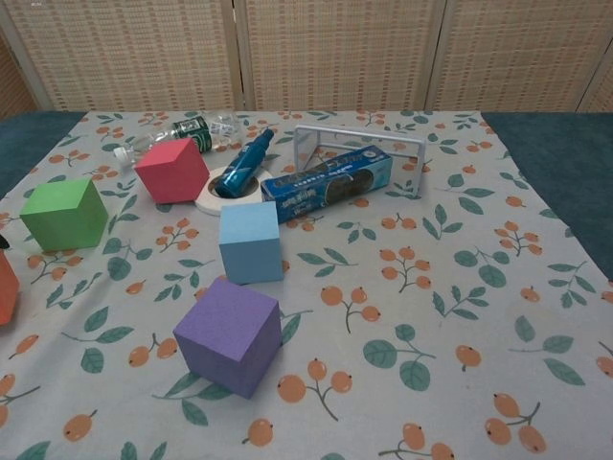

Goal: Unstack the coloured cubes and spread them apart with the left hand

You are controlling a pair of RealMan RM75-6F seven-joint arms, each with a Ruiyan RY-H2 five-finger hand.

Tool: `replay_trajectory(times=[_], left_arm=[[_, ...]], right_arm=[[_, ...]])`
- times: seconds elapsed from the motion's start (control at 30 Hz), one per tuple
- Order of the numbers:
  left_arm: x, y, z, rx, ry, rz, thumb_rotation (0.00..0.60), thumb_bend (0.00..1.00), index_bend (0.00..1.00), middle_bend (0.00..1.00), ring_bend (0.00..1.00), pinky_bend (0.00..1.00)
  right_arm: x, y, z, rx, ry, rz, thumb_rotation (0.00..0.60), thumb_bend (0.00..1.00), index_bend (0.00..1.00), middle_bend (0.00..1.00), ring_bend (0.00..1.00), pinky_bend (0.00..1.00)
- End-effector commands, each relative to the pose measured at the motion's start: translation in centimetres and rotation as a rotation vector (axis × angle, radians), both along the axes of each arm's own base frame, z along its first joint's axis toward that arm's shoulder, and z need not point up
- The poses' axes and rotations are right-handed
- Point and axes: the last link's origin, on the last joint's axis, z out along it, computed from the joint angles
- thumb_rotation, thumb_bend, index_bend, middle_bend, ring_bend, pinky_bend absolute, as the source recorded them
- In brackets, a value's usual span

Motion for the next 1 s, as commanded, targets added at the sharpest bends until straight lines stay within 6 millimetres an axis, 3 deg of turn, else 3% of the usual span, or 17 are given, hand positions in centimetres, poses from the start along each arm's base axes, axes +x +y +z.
replay_trajectory(times=[0.03, 0.1, 0.3, 0.47, 0.6, 0.77, 1.0], left_arm=[[-0.1, -0.2, 0.1, -0.014, 0.010, 0.007, 0.600, 0.38, 0.03, 0.05, 0.04, 0.03], [-0.2, -0.4, 0.1, -0.018, 0.011, 0.011, 0.600, 0.38, 0.00, 0.00, 0.00, 0.02], [0.2, -0.9, 0.4, -0.006, 0.026, -0.011, 0.600, 0.38, 0.00, 0.00, 0.00, 0.00], [1.6, -1.8, 2.3, 0.074, 0.017, -0.081, 0.600, 0.36, 0.00, 0.00, 0.00, 0.00], [3.5, -4.4, 5.1, 0.273, 0.029, -0.178, 0.600, 0.34, 0.00, 0.00, 0.00, 0.00], [3.7, -9.0, 5.6, 0.368, 0.147, -0.155, 0.600, 0.34, 0.00, 0.00, 0.00, 0.00], [3.4, -8.7, 6.5, 0.360, 0.168, -0.133, 0.600, 0.35, 0.00, 0.00, 0.00, 0.00]], right_arm=[[0.1, 0.0, 0.0, 0.001, -0.002, 0.002, 0.600, 0.27, 0.00, 0.00, 0.00, 0.00], [0.1, 0.1, 0.1, 0.001, -0.005, 0.005, 0.600, 0.27, 0.00, 0.00, 0.00, 0.00], [0.3, 0.3, 0.4, -0.009, -0.018, 0.015, 0.600, 0.27, 0.00, 0.00, 0.00, 0.00], [0.5, 0.5, 0.7, -0.017, -0.026, 0.023, 0.600, 0.27, 0.00, 0.00, 0.00, 0.00], [0.5, 0.6, 0.9, -0.025, -0.024, 0.022, 0.600, 0.27, 0.00, 0.00, 0.00, 0.00], [0.5, 0.6, 1.1, -0.034, 0.000, 0.007, 0.600, 0.27, 0.00, 0.00, 0.00, 0.00], [0.7, 0.9, 1.6, -0.086, 0.002, 0.026, 0.600, 0.27, 0.00, 0.00, 0.00, 0.00]])
